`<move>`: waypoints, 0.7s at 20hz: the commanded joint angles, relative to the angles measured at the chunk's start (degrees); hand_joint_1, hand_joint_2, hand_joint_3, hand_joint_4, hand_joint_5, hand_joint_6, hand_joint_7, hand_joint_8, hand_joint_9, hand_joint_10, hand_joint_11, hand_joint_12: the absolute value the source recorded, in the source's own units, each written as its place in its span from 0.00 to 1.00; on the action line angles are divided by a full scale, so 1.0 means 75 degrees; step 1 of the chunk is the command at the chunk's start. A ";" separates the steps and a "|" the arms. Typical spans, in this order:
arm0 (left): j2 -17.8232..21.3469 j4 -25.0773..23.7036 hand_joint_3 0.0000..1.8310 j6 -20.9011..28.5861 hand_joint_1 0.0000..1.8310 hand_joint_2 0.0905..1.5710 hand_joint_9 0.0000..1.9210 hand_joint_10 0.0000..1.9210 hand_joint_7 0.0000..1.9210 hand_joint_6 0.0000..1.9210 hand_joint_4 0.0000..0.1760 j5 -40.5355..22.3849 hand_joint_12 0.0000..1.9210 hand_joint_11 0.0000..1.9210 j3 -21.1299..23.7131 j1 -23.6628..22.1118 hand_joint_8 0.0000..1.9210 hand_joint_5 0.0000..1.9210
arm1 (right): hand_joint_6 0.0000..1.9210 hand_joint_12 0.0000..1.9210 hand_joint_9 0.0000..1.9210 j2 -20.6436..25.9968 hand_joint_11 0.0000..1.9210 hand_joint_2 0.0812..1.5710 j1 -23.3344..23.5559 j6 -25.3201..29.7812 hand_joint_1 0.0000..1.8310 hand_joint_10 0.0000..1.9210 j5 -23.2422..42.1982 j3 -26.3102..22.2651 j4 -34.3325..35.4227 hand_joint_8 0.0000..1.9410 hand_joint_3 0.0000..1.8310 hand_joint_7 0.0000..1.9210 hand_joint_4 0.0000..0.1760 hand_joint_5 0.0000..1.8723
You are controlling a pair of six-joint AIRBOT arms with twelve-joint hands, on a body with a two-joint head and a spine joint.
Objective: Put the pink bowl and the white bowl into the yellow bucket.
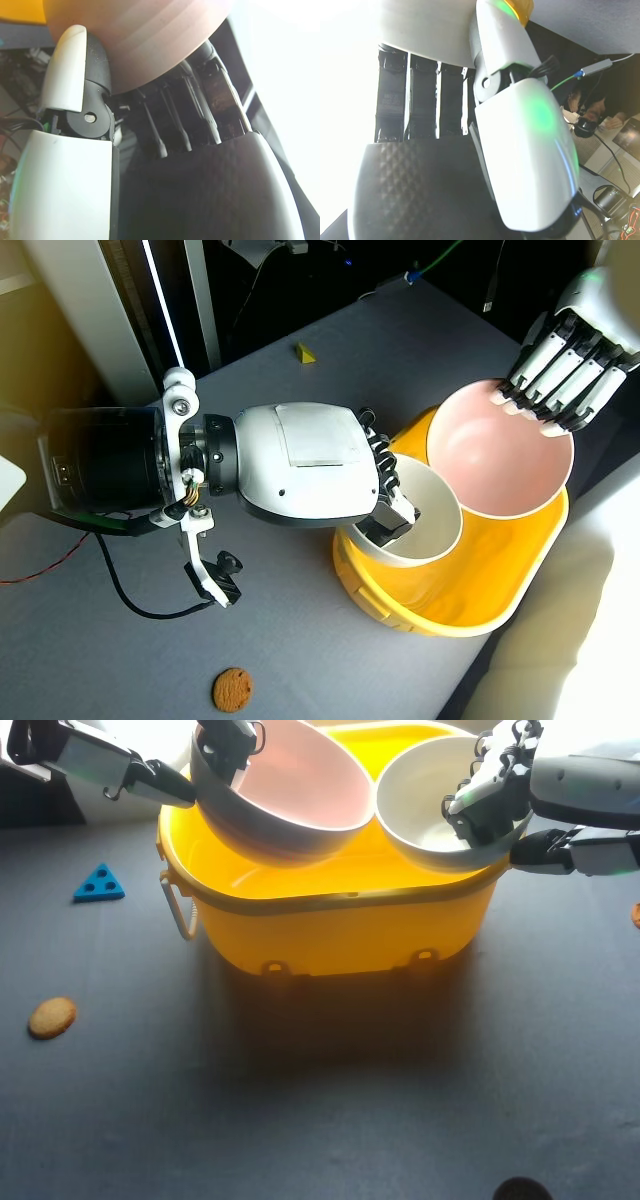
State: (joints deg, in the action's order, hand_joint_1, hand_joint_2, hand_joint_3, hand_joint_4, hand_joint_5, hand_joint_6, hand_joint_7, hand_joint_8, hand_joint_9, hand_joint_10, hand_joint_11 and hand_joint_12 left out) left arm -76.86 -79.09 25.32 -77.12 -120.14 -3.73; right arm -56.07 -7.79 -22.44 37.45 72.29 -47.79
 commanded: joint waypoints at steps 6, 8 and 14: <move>0.0150 0.0865 0.00 -0.0064 0.49 0.79 0.18 0.01 0.21 0.00 0.00 -0.0237 0.45 0.00 0.0026 0.0006 0.00 0.20 | 0.06 0.71 0.27 0.0091 0.05 0.73 0.0053 -0.0006 0.50 0.13 0.0728 0.0029 0.0326 0.01 0.00 0.34 0.00 0.31; 0.0173 0.0812 0.00 -0.0064 0.31 0.80 0.13 0.00 0.14 0.00 0.00 -0.0232 0.35 0.00 0.0085 0.0026 0.00 0.14 | 0.01 0.60 0.18 0.0091 0.00 0.76 0.0037 -0.0007 0.26 0.08 0.0739 0.0029 0.0319 0.00 0.01 0.24 0.00 0.23; 0.0857 0.0395 0.00 -0.0101 0.00 0.77 0.04 0.00 0.06 0.00 0.00 -0.0148 0.08 0.00 0.1226 0.0293 0.00 0.06 | 0.00 0.05 0.01 0.0110 0.00 0.73 -0.0070 0.0224 0.00 0.00 0.0964 0.0027 0.0031 0.00 0.00 0.03 0.00 0.05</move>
State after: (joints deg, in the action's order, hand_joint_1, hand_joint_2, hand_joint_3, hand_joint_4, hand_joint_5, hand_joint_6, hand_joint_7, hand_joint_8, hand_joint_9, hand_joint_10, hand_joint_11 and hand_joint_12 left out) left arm -70.89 -81.91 24.47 -76.09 -109.67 -0.99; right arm -56.01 -8.78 -20.75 39.59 72.29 -50.70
